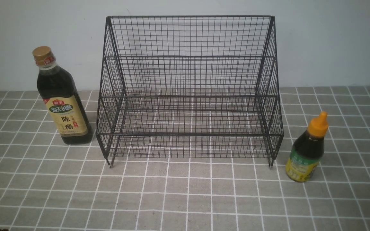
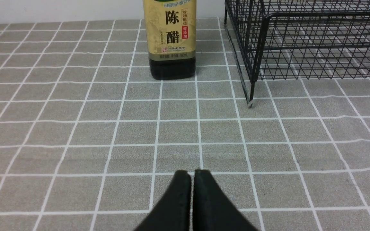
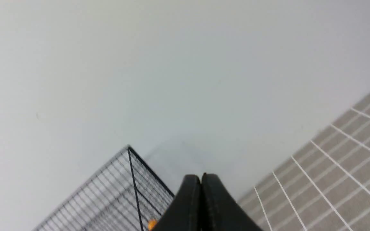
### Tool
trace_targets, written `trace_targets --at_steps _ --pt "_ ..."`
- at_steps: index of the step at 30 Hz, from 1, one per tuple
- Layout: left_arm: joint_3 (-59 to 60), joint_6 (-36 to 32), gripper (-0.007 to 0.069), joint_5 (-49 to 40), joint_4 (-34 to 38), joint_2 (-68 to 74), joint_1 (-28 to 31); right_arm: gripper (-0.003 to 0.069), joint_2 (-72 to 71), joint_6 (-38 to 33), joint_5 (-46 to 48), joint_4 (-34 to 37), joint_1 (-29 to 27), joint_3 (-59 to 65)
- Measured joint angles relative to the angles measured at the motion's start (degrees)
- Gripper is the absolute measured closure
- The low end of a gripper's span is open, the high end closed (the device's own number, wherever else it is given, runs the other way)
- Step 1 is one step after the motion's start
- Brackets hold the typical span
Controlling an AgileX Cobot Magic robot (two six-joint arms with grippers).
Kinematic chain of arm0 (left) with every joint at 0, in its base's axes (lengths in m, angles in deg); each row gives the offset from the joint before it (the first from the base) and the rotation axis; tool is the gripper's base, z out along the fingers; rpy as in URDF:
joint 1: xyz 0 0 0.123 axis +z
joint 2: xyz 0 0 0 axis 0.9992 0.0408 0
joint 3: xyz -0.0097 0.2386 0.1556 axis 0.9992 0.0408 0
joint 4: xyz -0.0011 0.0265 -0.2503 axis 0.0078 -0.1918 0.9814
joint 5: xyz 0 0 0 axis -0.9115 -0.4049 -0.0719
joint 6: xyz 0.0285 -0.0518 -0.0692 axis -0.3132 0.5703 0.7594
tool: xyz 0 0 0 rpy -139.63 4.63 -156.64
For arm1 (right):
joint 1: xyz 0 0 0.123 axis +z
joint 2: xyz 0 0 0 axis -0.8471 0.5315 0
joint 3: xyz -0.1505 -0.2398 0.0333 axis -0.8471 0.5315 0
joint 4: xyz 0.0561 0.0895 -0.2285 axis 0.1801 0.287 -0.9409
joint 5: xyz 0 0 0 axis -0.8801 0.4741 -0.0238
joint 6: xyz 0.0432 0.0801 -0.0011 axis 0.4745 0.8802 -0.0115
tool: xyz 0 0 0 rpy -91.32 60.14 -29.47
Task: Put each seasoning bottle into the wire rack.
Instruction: Use the right arm to grab the condiment bottle closest to it
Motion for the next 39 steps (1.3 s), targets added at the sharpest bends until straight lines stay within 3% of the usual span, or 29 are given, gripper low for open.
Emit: trace_targets --at_steps 3,7,10,17,23,28,32,39 --pt "0.0 0.0 0.0631 0.0 0.0 0.0 0.0 0.0672 0.0 0.31 -3.17 3.37 0.06 -0.11" --pt "0.0 0.0 0.0631 0.0 0.0 0.0 0.0 0.0672 0.61 -1.57 3.66 1.62 0.9 -6.41" --pt "0.0 0.0 0.0631 0.0 0.0 0.0 0.0 0.0672 9.99 -6.13 18.49 -4.21 1.17 -20.08" --pt "0.0 0.0 0.0631 0.0 0.0 0.0 0.0 0.0671 40.4 -16.34 52.48 -10.18 1.23 -47.85" --pt "0.0 0.0 0.0631 0.0 0.0 0.0 0.0 0.0639 60.38 -21.86 65.35 -11.19 2.28 -63.6" --pt "0.0 0.0 0.0631 0.0 0.0 0.0 0.0 0.0559 73.49 -21.97 68.71 -14.09 8.49 -73.35" --pt "0.0 0.0 0.0631 0.0 0.0 0.0 0.0 0.0445 81.0 -15.82 68.84 -22.56 13.72 -77.99" --pt "0.0 0.0 0.0631 0.0 0.0 0.0 0.0 0.0179 89.84 -10.15 67.02 -29.35 15.45 -79.59"
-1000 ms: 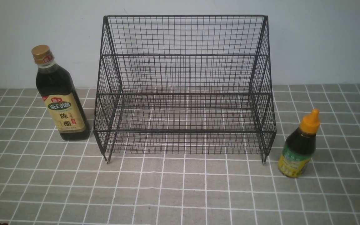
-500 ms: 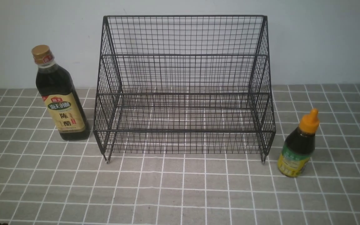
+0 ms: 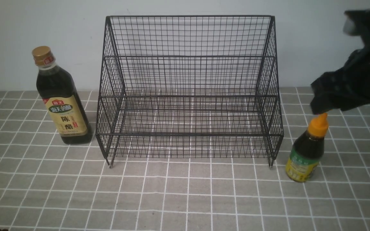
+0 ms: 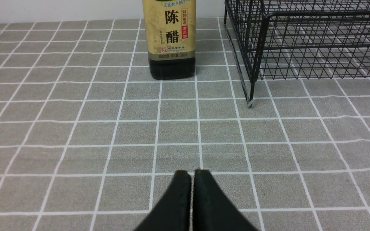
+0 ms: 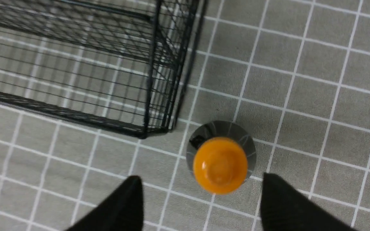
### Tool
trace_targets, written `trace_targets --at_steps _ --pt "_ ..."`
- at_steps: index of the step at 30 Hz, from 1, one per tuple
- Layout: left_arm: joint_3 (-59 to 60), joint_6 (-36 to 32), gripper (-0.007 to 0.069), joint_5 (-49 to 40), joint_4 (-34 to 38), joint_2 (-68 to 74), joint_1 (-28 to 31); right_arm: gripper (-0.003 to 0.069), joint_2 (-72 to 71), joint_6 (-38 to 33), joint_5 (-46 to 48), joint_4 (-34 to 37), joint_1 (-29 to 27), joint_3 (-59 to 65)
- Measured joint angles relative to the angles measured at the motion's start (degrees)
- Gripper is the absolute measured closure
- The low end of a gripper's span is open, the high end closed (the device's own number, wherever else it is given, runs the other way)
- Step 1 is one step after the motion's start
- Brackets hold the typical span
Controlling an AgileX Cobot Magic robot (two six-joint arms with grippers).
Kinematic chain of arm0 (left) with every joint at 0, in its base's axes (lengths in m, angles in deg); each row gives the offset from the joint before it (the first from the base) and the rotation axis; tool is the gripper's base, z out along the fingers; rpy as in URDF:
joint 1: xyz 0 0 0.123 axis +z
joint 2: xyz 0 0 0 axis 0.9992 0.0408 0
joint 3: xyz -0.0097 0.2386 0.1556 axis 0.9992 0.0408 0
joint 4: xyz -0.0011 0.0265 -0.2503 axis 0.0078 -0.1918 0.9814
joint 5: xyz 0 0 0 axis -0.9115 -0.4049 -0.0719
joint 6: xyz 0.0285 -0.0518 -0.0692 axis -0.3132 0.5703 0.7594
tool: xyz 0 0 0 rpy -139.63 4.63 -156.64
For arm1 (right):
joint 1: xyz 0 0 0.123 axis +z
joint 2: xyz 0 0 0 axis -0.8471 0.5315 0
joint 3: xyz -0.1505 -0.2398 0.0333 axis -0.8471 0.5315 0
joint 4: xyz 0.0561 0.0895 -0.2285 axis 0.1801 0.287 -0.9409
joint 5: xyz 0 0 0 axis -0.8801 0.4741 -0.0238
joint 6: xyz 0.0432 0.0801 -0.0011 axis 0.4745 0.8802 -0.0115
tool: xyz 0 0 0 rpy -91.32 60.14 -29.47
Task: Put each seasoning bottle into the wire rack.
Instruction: Use the right arm to grab the condiment bottle closest to it, then use the right arm to put the condiment bottle back on the shelf
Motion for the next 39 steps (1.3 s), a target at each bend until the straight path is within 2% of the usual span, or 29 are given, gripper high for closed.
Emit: trace_targets --at_steps 4,8,10,12,13,14,23,29,39 --pt "0.0 0.0 0.0631 0.0 0.0 0.0 0.0 0.0114 4.66 1.3 -1.86 -2.31 0.0 0.0" --pt "0.0 0.0 0.0631 0.0 0.0 0.0 0.0 0.0124 8.67 1.65 -2.83 -2.76 0.0 0.0" --pt "0.0 0.0 0.0631 0.0 0.0 0.0 0.0 0.0182 10.1 1.65 -2.58 -2.76 0.0 0.0" --pt "0.0 0.0 0.0631 0.0 0.0 0.0 0.0 0.0285 10.73 1.6 -1.86 -2.49 0.0 0.0" --pt "0.0 0.0 0.0631 0.0 0.0 0.0 0.0 0.0299 10.79 1.6 -1.67 -2.35 0.0 0.0" --pt "0.0 0.0 0.0631 0.0 0.0 0.0 0.0 0.0354 10.78 1.52 -1.46 -2.15 0.0 0.0" --pt "0.0 0.0 0.0631 0.0 0.0 0.0 0.0 0.034 7.56 0.14 4.96 -3.84 0.07 -3.22" --pt "0.0 0.0 0.0631 0.0 0.0 0.0 0.0 0.034 0.52 -1.32 7.12 -4.41 0.33 -14.32" --pt "0.0 0.0 0.0631 0.0 0.0 0.0 0.0 0.034 1.13 -2.84 8.7 -3.92 8.54 -29.17"
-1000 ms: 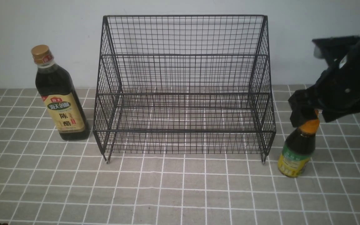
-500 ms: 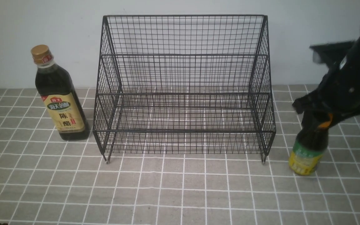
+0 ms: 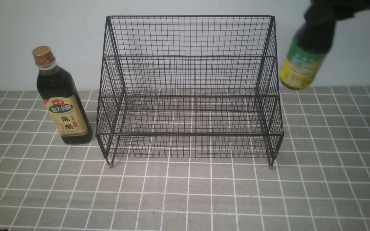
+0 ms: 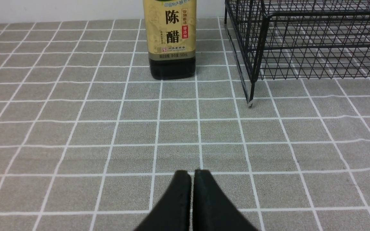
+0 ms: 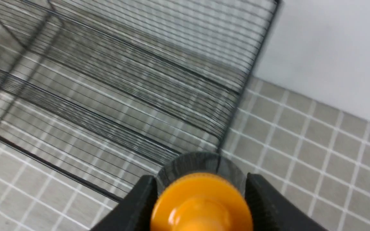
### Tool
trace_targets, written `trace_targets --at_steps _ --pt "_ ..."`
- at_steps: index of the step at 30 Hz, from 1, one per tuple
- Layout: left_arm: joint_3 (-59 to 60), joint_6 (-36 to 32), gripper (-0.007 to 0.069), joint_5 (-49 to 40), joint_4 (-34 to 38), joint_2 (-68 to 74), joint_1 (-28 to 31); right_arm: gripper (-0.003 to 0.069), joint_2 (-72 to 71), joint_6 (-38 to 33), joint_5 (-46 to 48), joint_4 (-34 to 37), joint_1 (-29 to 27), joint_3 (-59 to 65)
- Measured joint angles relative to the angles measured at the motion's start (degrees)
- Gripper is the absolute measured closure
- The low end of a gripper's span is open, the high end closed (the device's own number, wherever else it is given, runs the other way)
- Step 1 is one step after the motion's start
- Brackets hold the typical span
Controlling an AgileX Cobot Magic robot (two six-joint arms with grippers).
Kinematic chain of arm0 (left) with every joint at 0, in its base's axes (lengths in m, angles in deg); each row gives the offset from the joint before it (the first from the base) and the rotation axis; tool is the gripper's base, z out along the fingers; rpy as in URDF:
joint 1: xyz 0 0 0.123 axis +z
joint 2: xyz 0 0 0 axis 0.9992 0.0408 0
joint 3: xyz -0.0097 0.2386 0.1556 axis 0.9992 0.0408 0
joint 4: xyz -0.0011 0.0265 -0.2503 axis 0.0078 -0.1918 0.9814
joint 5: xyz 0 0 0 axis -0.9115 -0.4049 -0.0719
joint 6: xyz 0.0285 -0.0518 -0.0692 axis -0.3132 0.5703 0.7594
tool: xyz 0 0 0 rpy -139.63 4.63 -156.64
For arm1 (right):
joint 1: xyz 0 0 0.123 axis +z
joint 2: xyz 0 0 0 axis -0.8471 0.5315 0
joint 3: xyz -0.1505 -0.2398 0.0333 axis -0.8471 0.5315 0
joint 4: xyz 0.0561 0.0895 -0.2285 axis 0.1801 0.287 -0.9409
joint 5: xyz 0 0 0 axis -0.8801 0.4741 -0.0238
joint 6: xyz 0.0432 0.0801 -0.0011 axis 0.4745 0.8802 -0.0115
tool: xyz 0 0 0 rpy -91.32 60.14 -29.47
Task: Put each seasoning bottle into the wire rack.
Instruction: Use the right arm to put the condiment bottle back on the shelf
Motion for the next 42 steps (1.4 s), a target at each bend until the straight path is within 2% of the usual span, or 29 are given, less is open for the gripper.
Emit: trace_targets --at_steps 4,12,25,34,42 --pt "0.0 0.0 0.0631 0.0 0.0 0.0 0.0 0.034 5.88 0.0 0.15 0.06 3.01 -4.61" --pt "0.0 0.0 0.0631 0.0 0.0 0.0 0.0 0.034 11.54 0.0 0.15 0.32 6.28 -5.15" --pt "0.0 0.0 0.0631 0.0 0.0 0.0 0.0 0.034 19.55 0.05 -0.75 4.86 6.47 -4.04" --pt "0.0 0.0 0.0631 0.0 0.0 0.0 0.0 0.034 19.6 1.89 -1.12 4.86 6.47 2.27" --pt "0.0 0.0 0.0631 0.0 0.0 0.0 0.0 0.0337 19.6 2.85 -1.53 4.56 6.47 2.89"
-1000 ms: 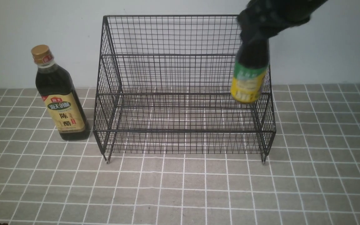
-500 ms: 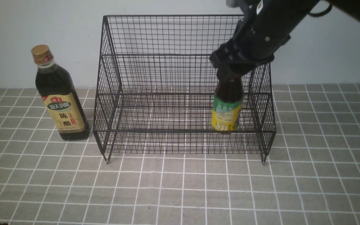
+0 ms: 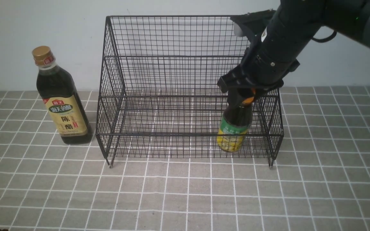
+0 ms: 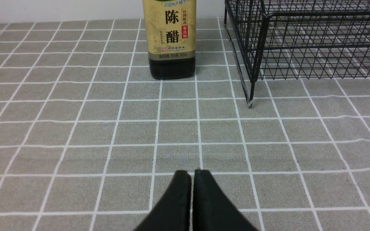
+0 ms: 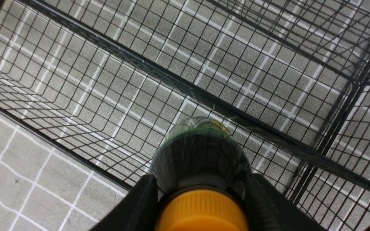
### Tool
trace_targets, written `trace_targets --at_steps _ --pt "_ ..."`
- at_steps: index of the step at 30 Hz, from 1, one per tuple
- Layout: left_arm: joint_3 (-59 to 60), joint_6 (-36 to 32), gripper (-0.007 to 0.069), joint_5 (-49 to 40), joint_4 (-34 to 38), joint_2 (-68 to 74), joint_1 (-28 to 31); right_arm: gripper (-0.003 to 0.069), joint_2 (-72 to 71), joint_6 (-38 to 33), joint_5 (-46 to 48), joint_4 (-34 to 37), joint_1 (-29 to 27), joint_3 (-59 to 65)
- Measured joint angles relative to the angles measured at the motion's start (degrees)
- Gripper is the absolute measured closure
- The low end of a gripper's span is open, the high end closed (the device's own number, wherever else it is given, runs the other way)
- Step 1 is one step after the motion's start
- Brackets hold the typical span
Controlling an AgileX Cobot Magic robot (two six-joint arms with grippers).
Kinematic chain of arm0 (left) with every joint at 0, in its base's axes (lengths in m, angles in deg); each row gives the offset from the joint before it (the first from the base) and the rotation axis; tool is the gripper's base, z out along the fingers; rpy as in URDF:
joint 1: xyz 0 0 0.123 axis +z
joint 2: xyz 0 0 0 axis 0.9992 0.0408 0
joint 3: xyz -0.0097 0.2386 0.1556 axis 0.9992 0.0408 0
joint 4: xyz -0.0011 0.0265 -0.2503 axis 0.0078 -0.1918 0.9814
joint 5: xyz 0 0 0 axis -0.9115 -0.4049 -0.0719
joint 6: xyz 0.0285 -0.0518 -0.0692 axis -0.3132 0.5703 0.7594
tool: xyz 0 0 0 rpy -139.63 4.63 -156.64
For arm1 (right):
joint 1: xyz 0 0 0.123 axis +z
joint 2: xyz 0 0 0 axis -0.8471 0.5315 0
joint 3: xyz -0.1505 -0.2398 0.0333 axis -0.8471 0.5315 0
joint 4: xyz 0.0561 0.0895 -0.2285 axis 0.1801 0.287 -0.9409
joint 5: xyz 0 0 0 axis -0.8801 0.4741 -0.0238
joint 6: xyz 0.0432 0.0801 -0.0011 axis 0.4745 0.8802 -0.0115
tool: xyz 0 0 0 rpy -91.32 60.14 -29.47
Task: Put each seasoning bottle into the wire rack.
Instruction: Use the right arm to put the condiment bottle back on the shelf, then use the left arm to grab the condiment bottle closest to it
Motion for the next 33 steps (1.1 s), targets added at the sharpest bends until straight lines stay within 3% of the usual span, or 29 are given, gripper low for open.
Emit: trace_targets --at_steps 9,18,25,30,33 --pt "0.0 0.0 0.0631 0.0 0.0 0.0 0.0 0.0207 -0.39 0.01 -0.46 0.3 0.0 0.0" --pt "0.0 0.0 0.0631 0.0 0.0 0.0 0.0 0.0187 -11.09 1.36 -0.46 -3.05 0.0 0.0" --pt "0.0 0.0 0.0631 0.0 0.0 0.0 0.0 0.026 -31.41 6.56 -0.1 -11.91 0.0 0.0" --pt "0.0 0.0 0.0631 0.0 0.0 0.0 0.0 0.0416 -51.93 9.92 -0.03 -18.52 0.0 5.3" --pt "0.0 0.0 0.0631 0.0 0.0 0.0 0.0 0.05 -65.26 12.27 -2.35 -20.87 0.0 15.1"
